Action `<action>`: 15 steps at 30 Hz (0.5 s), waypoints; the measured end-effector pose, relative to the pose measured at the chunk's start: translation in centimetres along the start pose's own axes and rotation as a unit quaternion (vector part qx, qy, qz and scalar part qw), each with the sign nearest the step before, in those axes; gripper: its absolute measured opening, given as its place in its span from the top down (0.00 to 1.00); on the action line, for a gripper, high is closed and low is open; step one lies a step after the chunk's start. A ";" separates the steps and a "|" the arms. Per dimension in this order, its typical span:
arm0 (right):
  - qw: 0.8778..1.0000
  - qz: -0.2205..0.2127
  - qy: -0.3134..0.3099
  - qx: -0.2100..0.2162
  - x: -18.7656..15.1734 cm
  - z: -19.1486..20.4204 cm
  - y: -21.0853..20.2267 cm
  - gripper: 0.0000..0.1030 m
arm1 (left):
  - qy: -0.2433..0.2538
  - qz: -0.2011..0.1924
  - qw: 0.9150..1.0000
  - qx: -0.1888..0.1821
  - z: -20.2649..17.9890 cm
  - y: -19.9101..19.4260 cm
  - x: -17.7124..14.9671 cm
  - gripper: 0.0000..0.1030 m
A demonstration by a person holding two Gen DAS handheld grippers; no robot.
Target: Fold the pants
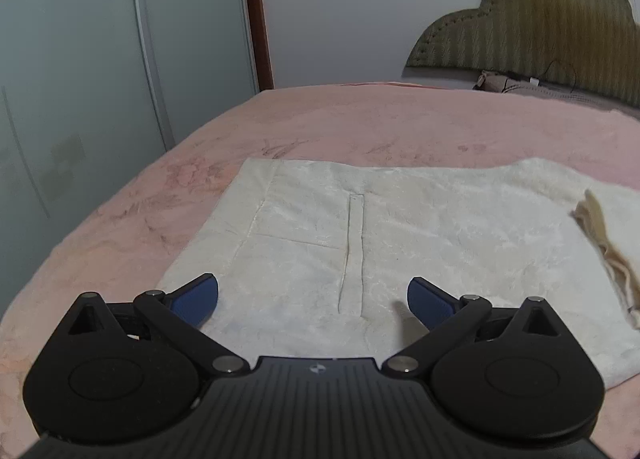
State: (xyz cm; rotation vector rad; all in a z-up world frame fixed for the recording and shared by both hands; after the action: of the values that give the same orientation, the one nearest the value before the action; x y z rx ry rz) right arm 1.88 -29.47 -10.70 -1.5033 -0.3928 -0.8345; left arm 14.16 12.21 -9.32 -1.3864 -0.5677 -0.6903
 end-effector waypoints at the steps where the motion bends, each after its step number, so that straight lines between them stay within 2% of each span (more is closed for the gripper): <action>1: 1.000 -0.008 -0.012 0.016 0.5 1.2 -0.4 0.04 | -0.003 0.005 1.000 -0.001 0.4 0.0 0.0 0.00; 4: 0.996 -0.030 -0.067 0.055 1.6 5.4 -0.9 0.04 | 0.026 0.018 0.999 0.020 0.6 0.9 -0.8 0.00; 5: 0.994 -0.031 -0.078 0.065 1.8 6.6 -0.5 0.04 | 0.033 0.012 0.999 0.023 0.5 0.8 -0.9 0.00; 7: 0.994 -0.005 -0.086 0.073 1.3 7.8 1.0 0.04 | 0.031 0.006 0.999 0.025 0.7 0.3 -0.7 0.00; 9: 0.993 0.051 -0.089 0.065 0.0 8.1 3.1 0.04 | 0.016 0.000 1.000 0.018 1.3 -0.4 -0.4 0.00; 11: 0.994 0.018 -0.094 0.058 0.4 8.9 1.8 0.04 | -0.016 0.002 1.000 0.020 2.8 -0.6 -0.3 0.00; 12: 0.991 0.001 -0.111 0.069 0.8 10.0 1.0 0.04 | -0.037 0.012 0.999 0.022 3.8 -0.6 -0.3 0.00; 15: 0.974 -0.050 -0.205 0.083 1.2 15.0 -0.8 0.04 | -0.106 0.046 0.993 0.001 6.6 -0.5 -0.8 0.01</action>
State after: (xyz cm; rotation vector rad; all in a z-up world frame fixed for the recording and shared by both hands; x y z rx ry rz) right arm 6.07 -15.22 -8.13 -1.5046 -0.8305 -0.5483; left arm 13.48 18.80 -8.83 -1.4842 -0.6675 -0.4701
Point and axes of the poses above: each gripper's, at about its wrist camera, not at the fingertips, and y roughly the way its jaws point, z to its left, x to its top, the point moved 10 cm from there along y, roughly the way its jaws point, and after that the axes turned 9 degrees about z, right-handed, at the moved point
